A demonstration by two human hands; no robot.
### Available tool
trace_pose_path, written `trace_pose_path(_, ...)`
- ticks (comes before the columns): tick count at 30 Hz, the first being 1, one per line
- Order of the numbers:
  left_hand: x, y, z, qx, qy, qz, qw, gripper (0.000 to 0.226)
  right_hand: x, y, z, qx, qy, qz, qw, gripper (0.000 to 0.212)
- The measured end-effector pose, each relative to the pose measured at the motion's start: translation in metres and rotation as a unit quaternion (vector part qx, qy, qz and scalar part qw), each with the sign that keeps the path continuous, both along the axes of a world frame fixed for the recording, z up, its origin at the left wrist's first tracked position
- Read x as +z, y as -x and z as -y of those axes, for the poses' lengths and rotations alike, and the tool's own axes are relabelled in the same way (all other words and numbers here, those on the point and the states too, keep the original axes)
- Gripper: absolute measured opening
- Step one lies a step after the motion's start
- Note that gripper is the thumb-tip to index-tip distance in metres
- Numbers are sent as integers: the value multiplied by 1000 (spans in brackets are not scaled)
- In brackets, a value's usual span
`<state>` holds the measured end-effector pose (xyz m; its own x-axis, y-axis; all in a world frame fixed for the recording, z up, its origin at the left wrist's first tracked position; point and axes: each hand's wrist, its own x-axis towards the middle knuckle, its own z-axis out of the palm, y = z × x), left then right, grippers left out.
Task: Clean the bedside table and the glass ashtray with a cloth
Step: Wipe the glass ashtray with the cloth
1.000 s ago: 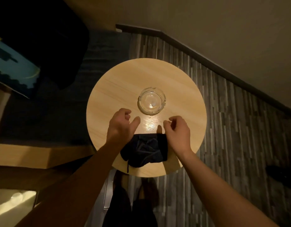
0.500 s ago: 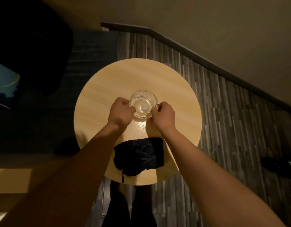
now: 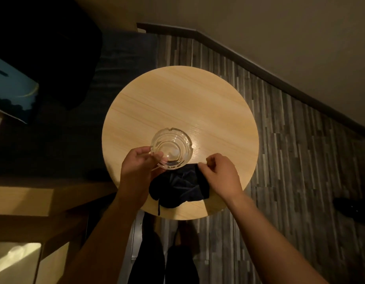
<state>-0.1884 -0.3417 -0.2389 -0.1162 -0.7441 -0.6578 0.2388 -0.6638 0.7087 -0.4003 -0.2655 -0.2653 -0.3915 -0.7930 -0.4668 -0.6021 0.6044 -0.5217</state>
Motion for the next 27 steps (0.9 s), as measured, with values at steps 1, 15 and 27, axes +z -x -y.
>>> trace_pose_path(1,1,-3,-4,-1,-1,1,1000,39,-4,-3,-4,21,-26,-9,999,35)
trace_pose_path(15,102,-46,-25,-61,-8,-5,998,33,103,-25,-17,-126,-18,245,961,18)
trace_pose_path(27,285,-26,-54,-109,127,91,982,24,392,-37,-8,47,51,197,978,14)
